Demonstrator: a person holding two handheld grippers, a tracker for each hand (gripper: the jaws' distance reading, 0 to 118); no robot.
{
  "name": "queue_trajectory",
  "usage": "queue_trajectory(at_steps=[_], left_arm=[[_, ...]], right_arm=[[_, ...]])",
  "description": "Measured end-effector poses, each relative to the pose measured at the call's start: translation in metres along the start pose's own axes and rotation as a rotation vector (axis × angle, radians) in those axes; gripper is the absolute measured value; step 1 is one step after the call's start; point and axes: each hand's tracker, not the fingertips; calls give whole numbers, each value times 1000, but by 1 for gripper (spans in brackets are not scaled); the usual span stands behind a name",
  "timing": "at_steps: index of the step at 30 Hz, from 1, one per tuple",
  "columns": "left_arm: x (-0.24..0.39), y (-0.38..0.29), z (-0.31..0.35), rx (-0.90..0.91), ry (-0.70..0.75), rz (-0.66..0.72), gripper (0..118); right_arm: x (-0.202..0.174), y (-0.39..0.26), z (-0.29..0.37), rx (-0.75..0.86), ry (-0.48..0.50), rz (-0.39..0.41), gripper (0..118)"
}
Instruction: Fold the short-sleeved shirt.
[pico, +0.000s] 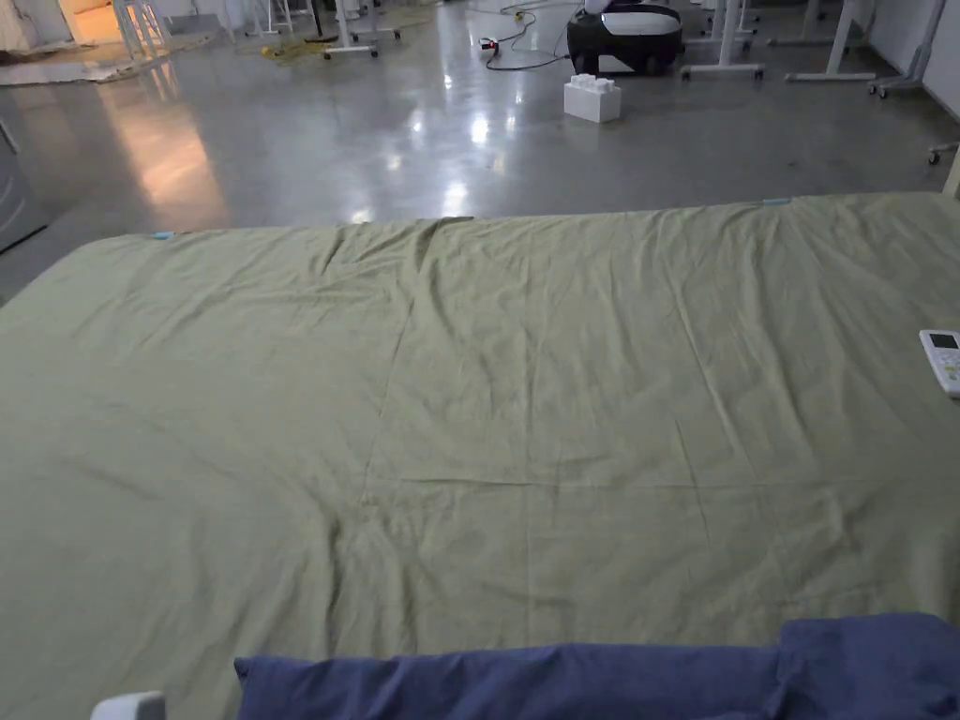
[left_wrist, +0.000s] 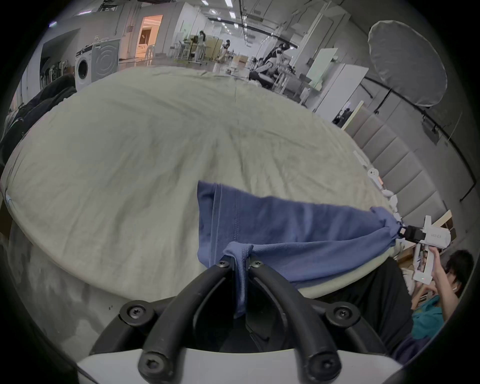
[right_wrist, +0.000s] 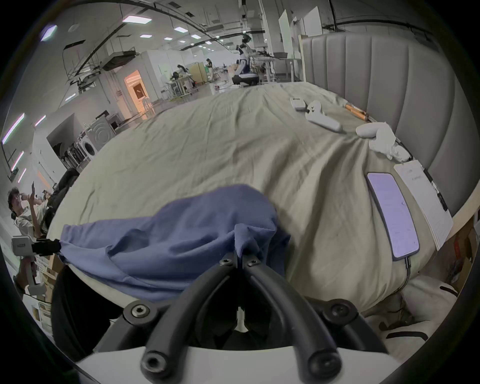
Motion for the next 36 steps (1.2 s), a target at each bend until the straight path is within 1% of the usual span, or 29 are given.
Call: queue_trajectory(at_steps=[1,2,3,4,5,6,7,8,10,11,14,16,17,19,21,22,23,24,25,26,27,29,30,33,35,36], left_arm=[[0,-1,-4,0,11,-1,15],[-1,-1,-6,4,21,-2,18],[-1,-3,-4,14,33,3,18],[-1,-1,-2,26,30,9,32],[-1,0,1,33,36,3,58],[1,2,7,52,72,-40,77],[7,0,16,76,112,-93,90],[13,2,26,126,169,-163,92],[31,8,50,235,253,-244,92],[47,8,68,302,260,-257,92],[86,14,114,521,252,-326,92],[118,12,144,653,227,-346,92],[130,11,154,688,218,-338,92],[155,11,169,710,244,-278,92],[170,2,182,793,219,-279,90],[178,-3,188,814,208,-295,85],[182,-7,193,853,209,-308,74],[187,-11,198,883,217,-319,58],[191,-13,201,865,199,-359,38],[194,-15,203,853,176,-399,17],[195,-15,202,840,170,-413,14],[198,-19,203,829,149,-393,1],[199,-21,203,800,94,-387,1],[200,-21,203,801,108,-360,0],[203,-21,201,787,123,-382,0],[204,-21,201,785,130,-389,0]], right_arm=[[-2,-3,-5,-4,-15,8,20],[0,-5,-6,0,-25,22,28],[-2,-7,-7,0,-47,43,28],[-4,-7,-7,-12,-78,64,54],[-4,-8,-5,-16,-90,77,82],[0,-10,2,-10,-77,75,85],[2,-10,9,1,-70,73,81],[3,-9,15,13,-65,67,80],[2,-6,36,96,-78,26,80],[-3,-2,48,142,-86,12,80],[-29,7,90,320,-47,-28,80],[-56,13,119,439,28,-15,80],[-69,15,130,489,48,-1,80],[-96,21,151,586,69,44,80],[-118,26,166,644,55,82,80],[-118,23,162,659,59,97,79],[-124,23,166,669,64,115,74],[-130,23,169,669,78,127,67],[-135,23,173,684,103,145,59],[-139,22,174,684,125,150,44],[-142,21,175,670,143,144,33],[-147,17,175,659,169,146,10],[-150,15,175,653,174,155,6],[-154,10,173,642,151,189,4],[-155,8,174,642,150,193,0],[-152,8,174,644,151,187,0]])
